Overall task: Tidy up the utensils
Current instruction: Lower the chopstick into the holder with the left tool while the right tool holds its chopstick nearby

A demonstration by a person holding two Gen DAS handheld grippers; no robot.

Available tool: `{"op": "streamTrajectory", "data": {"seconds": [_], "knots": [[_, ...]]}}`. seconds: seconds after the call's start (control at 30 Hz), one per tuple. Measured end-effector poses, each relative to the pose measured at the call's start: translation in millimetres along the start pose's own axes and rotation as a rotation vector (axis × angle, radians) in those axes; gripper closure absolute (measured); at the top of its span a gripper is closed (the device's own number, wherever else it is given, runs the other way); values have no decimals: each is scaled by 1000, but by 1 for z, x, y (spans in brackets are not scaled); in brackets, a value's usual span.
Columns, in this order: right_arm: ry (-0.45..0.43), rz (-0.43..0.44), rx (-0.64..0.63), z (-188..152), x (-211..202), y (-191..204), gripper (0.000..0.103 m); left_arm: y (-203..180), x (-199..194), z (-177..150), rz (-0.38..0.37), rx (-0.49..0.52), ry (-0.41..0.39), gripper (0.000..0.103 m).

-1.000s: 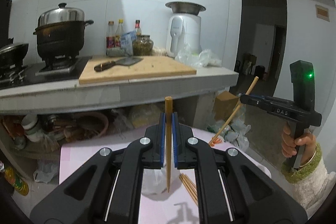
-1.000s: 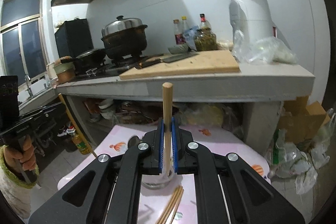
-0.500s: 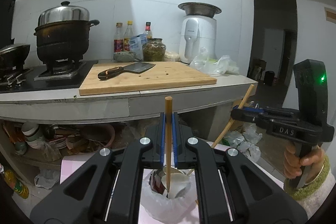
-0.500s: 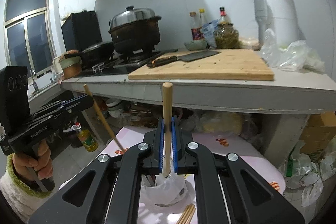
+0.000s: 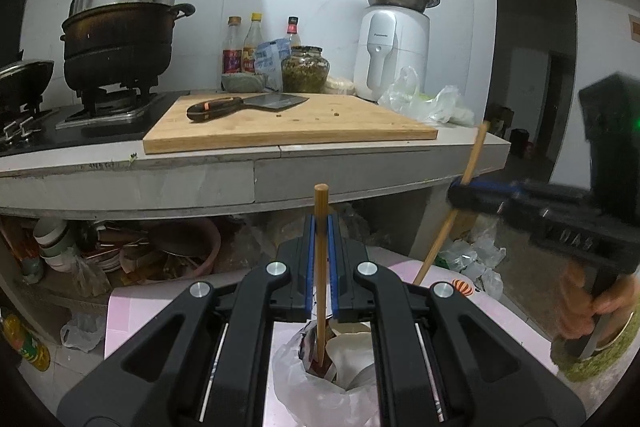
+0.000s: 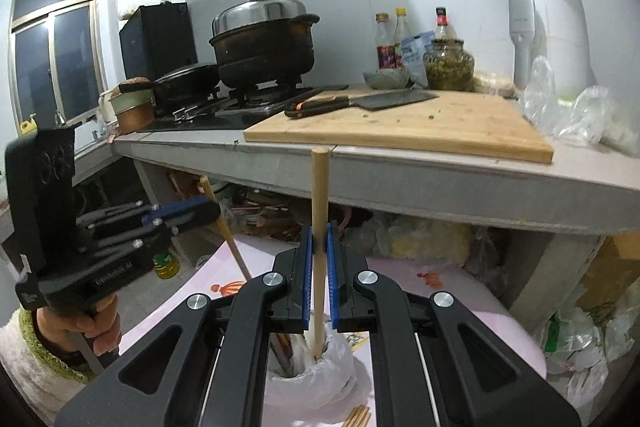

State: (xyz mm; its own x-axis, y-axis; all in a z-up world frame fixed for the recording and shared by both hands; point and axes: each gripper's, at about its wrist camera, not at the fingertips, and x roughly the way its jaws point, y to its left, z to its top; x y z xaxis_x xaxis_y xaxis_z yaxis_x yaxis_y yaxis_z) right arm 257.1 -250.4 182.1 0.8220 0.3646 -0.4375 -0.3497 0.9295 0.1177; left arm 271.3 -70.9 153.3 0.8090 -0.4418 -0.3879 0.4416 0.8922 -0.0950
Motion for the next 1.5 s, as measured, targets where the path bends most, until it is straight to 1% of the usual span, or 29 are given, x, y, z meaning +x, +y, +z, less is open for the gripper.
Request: {"op": "streamTrajectory", "data": {"seconds": [0.13, 0.27, 0.43, 0.73, 1.03, 1.2, 1.33, 1.43, 1.5], "knots": [[-64, -6, -10, 16, -22, 3, 96, 4, 2, -3, -2, -2, 3, 98], [-92, 6, -33, 26, -34, 11, 96, 6, 3, -4, -1, -4, 1, 98], [-69, 20, -58, 22, -27, 24, 96, 8, 4, -6, -5, -11, 0, 98], [6, 30, -67, -1, 3, 35, 96, 6, 3, -11, 1, 6, -3, 98], [-6, 9, -75, 3, 1, 33, 96, 11, 5, -15, 5, -3, 5, 98], [-66, -5, -65, 10, -19, 31, 96, 11, 8, -18, 3, -5, 11, 98], [-126, -13, -68, 25, -40, 29, 96, 11, 8, -18, 4, -4, 11, 97], [-142, -3, -66, 32, -46, 28, 96, 11, 8, -18, 6, -4, 10, 97], [-137, 23, -60, 33, -46, 29, 96, 11, 9, -18, 8, -3, 11, 97]]}}
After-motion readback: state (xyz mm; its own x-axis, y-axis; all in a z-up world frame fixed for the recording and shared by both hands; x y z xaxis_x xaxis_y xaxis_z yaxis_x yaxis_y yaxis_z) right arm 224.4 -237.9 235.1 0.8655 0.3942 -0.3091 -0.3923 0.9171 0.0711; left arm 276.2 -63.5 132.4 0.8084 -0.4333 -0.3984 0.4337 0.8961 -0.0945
